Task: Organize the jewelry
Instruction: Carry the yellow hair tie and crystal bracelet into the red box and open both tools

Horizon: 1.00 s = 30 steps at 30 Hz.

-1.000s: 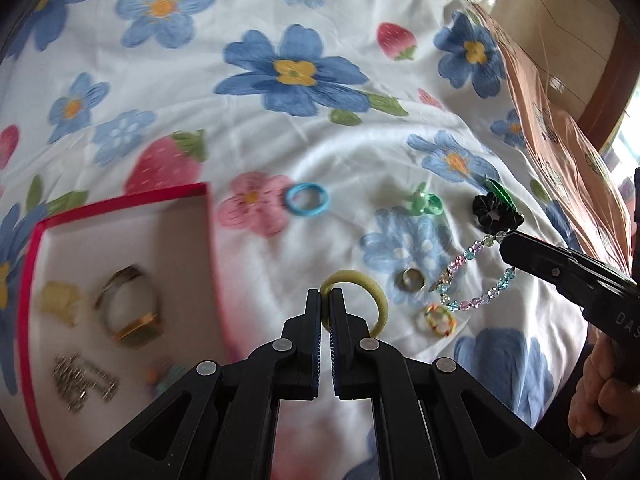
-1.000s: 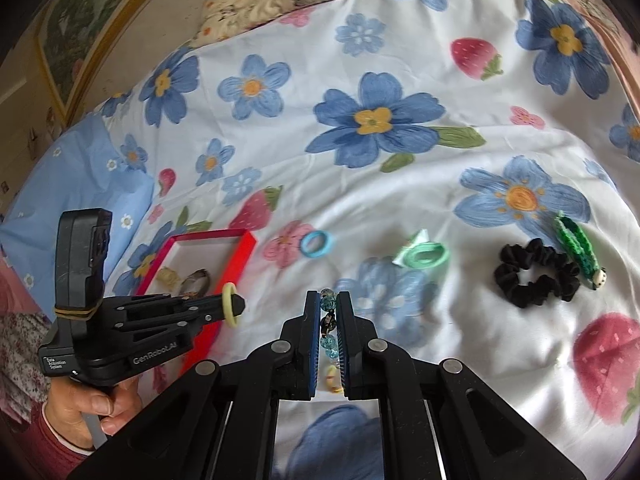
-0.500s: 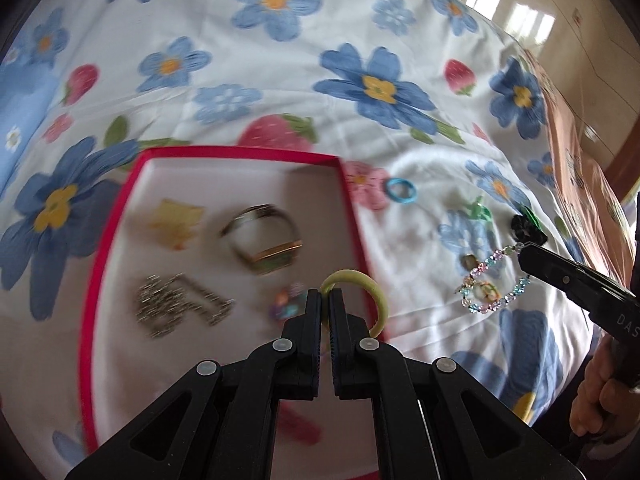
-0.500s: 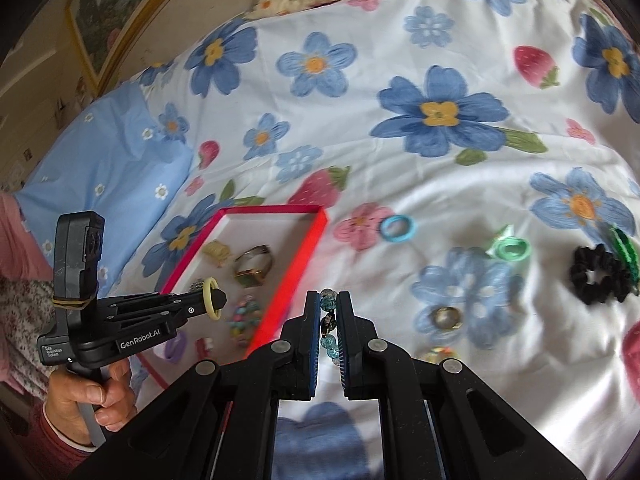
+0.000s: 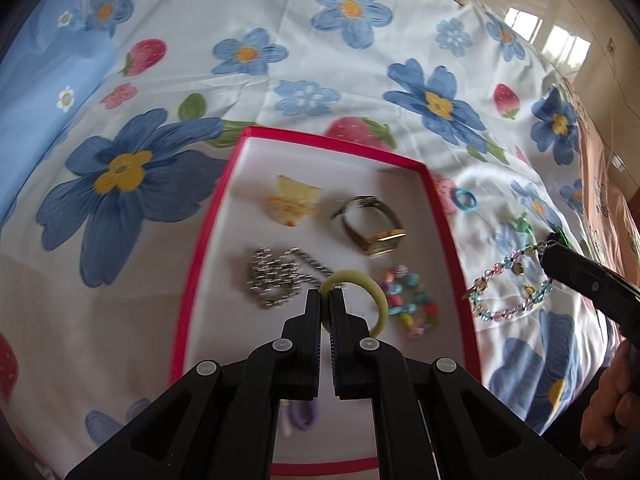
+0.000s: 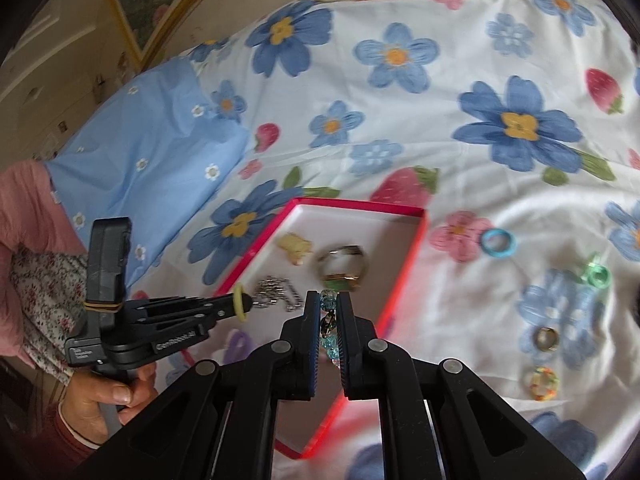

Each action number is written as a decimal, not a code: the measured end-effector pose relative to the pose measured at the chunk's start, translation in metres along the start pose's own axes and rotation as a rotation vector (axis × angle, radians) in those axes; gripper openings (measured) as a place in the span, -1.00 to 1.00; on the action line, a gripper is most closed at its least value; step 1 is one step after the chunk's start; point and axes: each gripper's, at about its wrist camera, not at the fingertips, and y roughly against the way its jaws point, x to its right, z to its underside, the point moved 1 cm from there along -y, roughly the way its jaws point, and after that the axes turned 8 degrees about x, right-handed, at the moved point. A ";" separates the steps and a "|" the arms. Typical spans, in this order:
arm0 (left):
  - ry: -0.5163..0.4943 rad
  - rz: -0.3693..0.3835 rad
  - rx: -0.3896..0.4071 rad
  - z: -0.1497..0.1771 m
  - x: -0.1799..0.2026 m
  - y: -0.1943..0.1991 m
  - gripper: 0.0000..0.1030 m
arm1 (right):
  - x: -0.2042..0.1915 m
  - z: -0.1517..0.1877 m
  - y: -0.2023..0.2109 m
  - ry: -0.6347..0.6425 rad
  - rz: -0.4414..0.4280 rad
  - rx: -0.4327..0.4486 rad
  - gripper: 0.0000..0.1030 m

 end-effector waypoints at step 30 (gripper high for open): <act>-0.006 -0.125 -0.099 0.002 -0.024 -0.053 -0.87 | -0.004 0.039 -0.096 -0.015 -0.001 -0.169 -0.86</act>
